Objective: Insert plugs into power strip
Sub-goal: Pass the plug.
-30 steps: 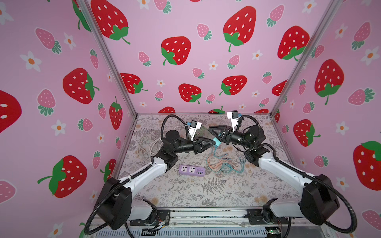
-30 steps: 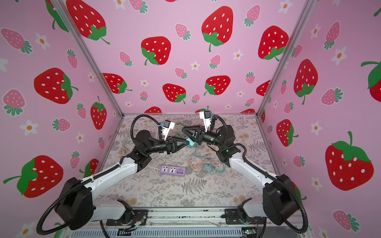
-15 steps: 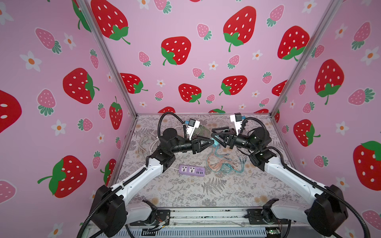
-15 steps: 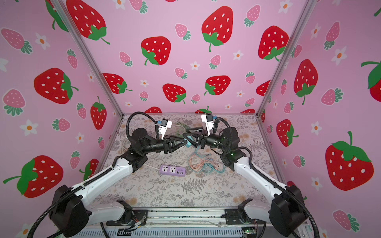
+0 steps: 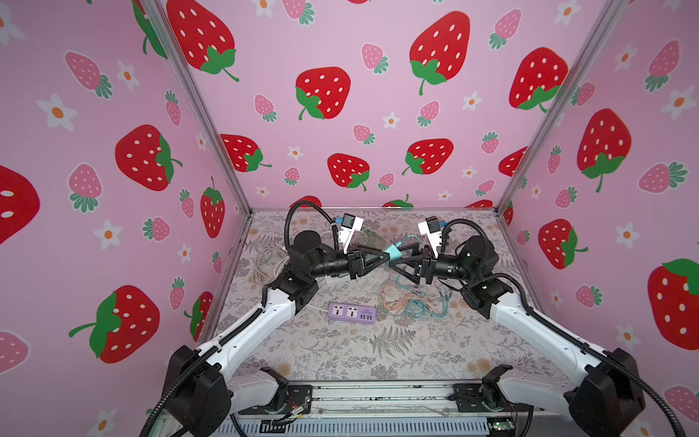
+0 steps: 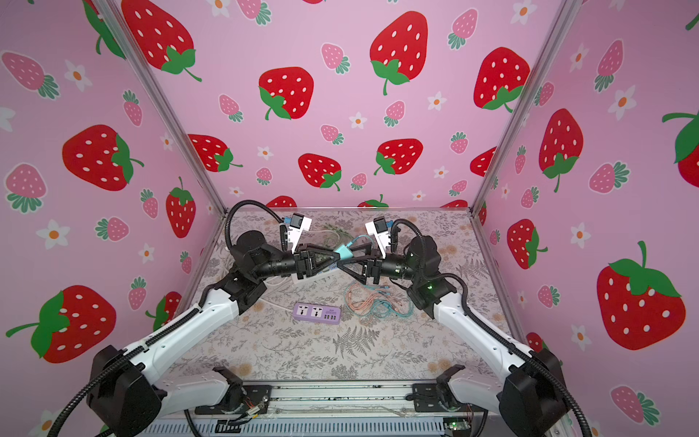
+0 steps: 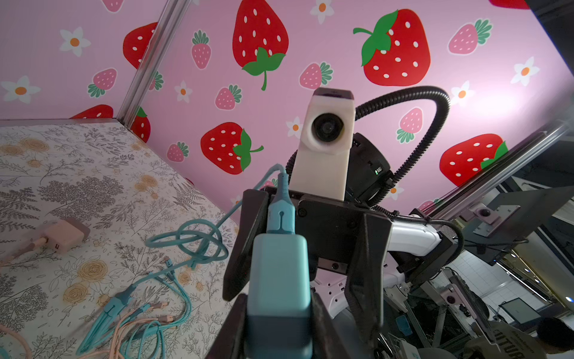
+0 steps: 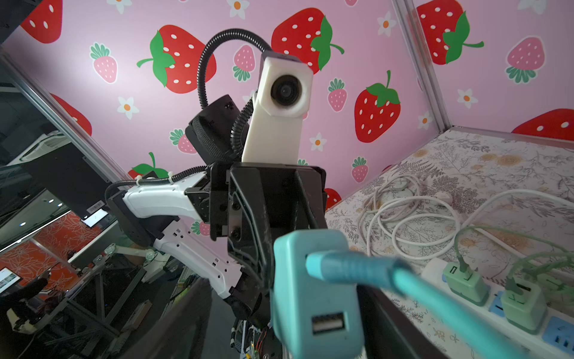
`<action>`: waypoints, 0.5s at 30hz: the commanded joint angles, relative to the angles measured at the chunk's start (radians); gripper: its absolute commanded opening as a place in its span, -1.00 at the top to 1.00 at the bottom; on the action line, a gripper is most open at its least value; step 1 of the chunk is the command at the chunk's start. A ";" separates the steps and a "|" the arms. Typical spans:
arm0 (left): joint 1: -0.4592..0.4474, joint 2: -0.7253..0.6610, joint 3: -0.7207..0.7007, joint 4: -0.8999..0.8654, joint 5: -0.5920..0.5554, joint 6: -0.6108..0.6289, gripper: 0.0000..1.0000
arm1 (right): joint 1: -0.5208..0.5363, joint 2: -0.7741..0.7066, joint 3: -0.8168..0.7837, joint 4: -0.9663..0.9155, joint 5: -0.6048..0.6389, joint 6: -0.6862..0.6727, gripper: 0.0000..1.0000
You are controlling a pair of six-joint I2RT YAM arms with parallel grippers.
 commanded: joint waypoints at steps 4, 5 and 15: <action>0.008 -0.038 0.046 -0.002 -0.006 0.015 1.00 | -0.008 -0.027 0.011 -0.013 -0.089 -0.051 -0.50; 0.010 -0.041 0.045 -0.002 -0.005 0.016 1.00 | -0.010 -0.031 0.015 -0.029 -0.078 -0.060 -0.49; 0.010 -0.043 0.041 0.018 0.098 0.003 1.00 | -0.080 -0.028 0.039 -0.034 -0.027 -0.044 -0.38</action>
